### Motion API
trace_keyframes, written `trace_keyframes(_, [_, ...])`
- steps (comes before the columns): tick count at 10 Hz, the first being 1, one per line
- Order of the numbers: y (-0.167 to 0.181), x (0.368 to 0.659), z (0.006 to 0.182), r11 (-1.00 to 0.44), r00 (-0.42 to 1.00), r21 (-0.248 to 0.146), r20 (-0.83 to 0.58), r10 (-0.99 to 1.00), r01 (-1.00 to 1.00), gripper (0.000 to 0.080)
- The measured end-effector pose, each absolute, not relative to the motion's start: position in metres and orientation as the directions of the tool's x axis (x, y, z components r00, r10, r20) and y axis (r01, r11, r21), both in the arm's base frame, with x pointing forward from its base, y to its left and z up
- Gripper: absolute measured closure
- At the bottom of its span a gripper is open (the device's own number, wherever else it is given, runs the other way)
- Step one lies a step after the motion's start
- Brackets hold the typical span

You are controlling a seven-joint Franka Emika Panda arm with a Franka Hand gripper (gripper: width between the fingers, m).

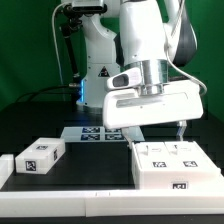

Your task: Assemble cabinet

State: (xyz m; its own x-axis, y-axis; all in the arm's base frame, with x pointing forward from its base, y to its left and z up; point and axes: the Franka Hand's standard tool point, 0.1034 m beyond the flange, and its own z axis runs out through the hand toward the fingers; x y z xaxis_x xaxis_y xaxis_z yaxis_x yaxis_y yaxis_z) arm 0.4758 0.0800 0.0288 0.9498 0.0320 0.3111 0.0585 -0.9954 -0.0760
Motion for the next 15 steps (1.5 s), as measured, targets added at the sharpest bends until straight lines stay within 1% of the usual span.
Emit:
trace_keyframes(1, [0.078,0.474,0.025,-0.996,0.952,-0.076,0.305,0.029,0.054,0.0002])
trace_keyframes(4, [0.082,0.485,0.009,-0.995,0.955,-0.086,0.297,0.020,0.048,0.0002])
trace_keyframes(8, [0.087,0.498,0.006,-0.995,0.950,-0.091,0.312,0.019,0.050,0.0002])
trace_keyframes(9, [0.088,0.501,0.006,-0.994,0.949,-0.092,0.315,0.020,0.051,0.0088])
trace_keyframes(10, [0.086,0.505,0.006,-0.995,0.947,-0.091,0.320,0.019,0.051,0.0225])
trace_keyframes(11, [0.083,0.505,0.004,-0.995,0.948,-0.089,0.317,0.021,0.052,0.0225])
trace_keyframes(12, [0.081,0.505,0.003,-0.995,0.949,-0.088,0.315,0.020,0.050,0.0405])
trace_keyframes(13, [0.083,0.506,0.002,-0.995,0.949,-0.089,0.315,0.022,0.053,0.0541])
trace_keyframes(14, [0.085,0.505,0.002,-0.994,0.949,-0.089,0.314,0.026,0.056,0.0541])
trace_keyframes(15, [0.086,0.505,0.002,-0.994,0.949,-0.088,0.315,0.032,0.063,0.0717])
